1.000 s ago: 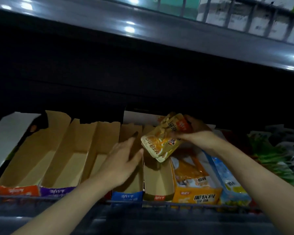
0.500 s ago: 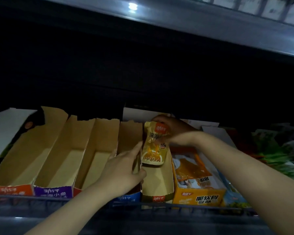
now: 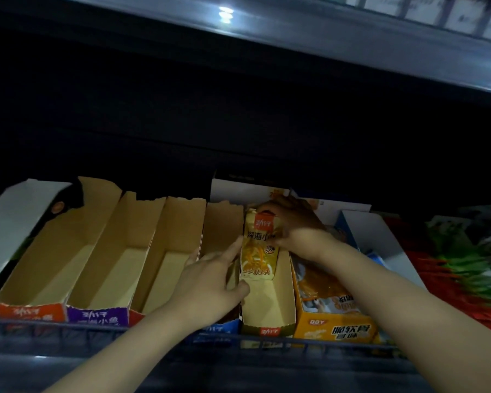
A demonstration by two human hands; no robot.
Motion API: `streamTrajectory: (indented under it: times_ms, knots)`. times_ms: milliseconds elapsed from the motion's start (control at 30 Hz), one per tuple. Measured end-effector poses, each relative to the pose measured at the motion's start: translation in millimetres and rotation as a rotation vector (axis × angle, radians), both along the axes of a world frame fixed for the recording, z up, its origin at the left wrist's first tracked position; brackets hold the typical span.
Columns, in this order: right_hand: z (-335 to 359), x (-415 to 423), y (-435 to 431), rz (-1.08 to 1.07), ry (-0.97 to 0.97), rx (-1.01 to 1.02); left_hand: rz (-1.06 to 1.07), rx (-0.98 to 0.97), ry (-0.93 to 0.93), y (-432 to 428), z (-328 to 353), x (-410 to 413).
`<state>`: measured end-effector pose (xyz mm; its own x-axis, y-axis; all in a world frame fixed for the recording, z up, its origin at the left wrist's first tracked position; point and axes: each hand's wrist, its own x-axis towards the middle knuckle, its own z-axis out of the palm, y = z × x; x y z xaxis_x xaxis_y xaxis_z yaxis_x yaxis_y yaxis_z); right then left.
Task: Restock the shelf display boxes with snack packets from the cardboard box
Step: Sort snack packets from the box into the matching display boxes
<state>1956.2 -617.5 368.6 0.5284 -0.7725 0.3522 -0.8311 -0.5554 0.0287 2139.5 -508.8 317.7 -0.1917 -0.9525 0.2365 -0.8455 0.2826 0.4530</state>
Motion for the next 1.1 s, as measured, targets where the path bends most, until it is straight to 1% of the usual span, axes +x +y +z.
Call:
streamTrajectory:
  times_ms: [233,367,500,633,700,767,833,900,967,1100]
  knots:
    - [-6,-3,0,-0.010,-0.082,0.030,0.002,-0.017,-0.003,0,-2,1]
    - [-15,-13,9,0.030,-0.257,0.092,-0.004,-0.051,0.021,1,-2,4]
    - [-6,-17,34,-0.007,-0.301,0.181,-0.008,-0.159,0.101,18,5,4]
    - [-3,-17,93,0.061,-0.421,0.090,-0.058,-0.283,0.147,54,-4,7]
    - [-12,-21,132,0.130,-0.420,0.059,-0.027,-0.308,0.138,78,-22,9]
    - [-35,-24,178,0.130,-0.380,0.081,0.020,-0.334,0.078,110,-50,13]
    - [-56,-29,204,0.124,-0.407,0.140,0.035,-0.363,0.099,130,-75,15]
    - [-91,-29,235,0.129,-0.444,0.215,0.014,-0.298,0.077,160,-108,16]
    - [-138,-33,259,0.105,-0.438,0.355,-0.018,-0.177,0.030,188,-150,20]
    - [-238,-41,289,0.036,-0.270,0.611,-0.010,0.189,-0.204,220,-231,24]
